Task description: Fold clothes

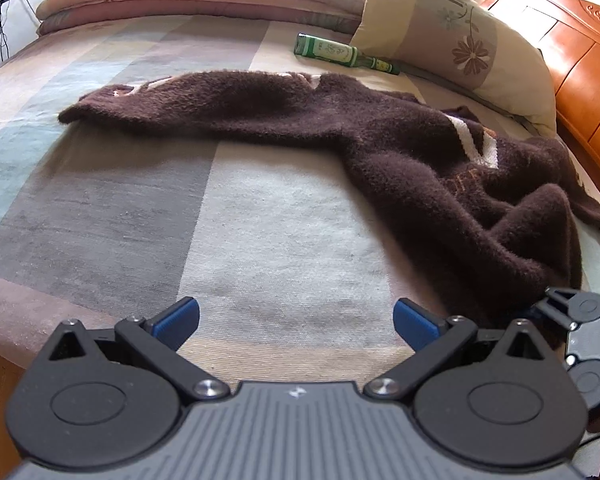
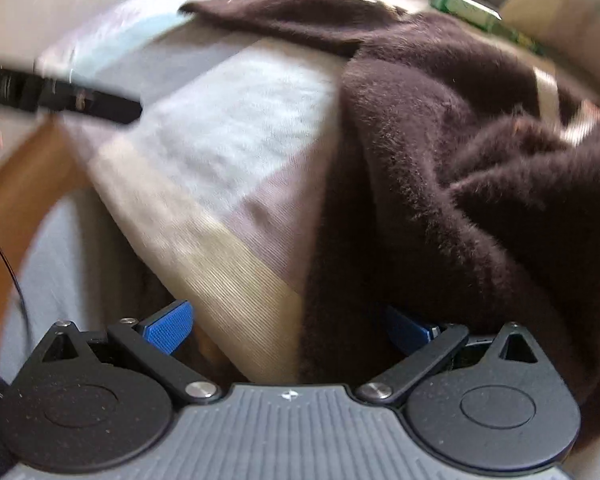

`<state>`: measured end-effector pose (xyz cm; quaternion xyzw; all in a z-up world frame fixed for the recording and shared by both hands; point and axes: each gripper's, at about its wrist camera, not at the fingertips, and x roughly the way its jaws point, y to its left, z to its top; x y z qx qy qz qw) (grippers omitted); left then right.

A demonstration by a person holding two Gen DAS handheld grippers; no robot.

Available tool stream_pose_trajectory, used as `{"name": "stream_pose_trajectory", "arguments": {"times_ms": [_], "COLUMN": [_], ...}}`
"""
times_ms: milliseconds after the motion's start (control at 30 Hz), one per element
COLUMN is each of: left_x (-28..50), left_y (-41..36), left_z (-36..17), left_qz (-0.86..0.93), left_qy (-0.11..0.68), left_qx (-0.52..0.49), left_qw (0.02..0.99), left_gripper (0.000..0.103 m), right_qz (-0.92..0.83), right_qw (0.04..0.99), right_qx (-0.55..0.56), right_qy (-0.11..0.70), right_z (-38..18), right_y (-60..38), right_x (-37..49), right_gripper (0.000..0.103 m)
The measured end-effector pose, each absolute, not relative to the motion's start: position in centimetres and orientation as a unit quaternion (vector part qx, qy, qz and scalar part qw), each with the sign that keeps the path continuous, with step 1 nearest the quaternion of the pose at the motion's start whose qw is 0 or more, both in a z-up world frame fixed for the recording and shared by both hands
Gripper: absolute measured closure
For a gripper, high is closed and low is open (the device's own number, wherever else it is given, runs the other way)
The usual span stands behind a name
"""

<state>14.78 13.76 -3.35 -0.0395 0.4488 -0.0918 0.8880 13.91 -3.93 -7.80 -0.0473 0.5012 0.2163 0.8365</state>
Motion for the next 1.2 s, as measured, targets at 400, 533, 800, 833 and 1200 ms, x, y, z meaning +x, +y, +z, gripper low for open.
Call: {"name": "stream_pose_trajectory", "arguments": {"times_ms": [400, 533, 800, 833, 1200], "left_x": [14.8, 15.2, 15.8, 15.8, 15.2], "left_y": [12.5, 10.8, 3.4, 2.4, -2.8], "left_z": [-2.1, -1.9, -3.2, -3.4, -3.8], "left_qz": [-0.097, -0.11, -0.185, -0.194, -0.227], "left_qy": [0.443, 0.445, 0.463, 0.465, 0.483], "left_qx": [-0.025, -0.01, 0.037, 0.042, 0.079], "left_qw": [0.891, 0.889, 0.866, 0.863, 0.842], "left_gripper": [0.001, 0.001, 0.001, 0.001, 0.001], "right_qz": [0.26, 0.262, 0.125, 0.111, 0.121], "right_qw": [0.844, 0.847, 0.877, 0.873, 0.818], "right_qx": [0.04, 0.081, 0.21, 0.238, 0.448], "right_qy": [0.468, 0.455, 0.414, 0.411, 0.34], "right_z": [-5.6, -4.4, -5.1, -5.9, -12.3], "right_y": [-5.5, -7.4, -22.0, -23.8, -31.3], "right_x": [12.6, 12.0, 6.4, 6.1, 9.3], "right_gripper": [0.0, 0.0, 0.0, 0.0, 0.0]}}
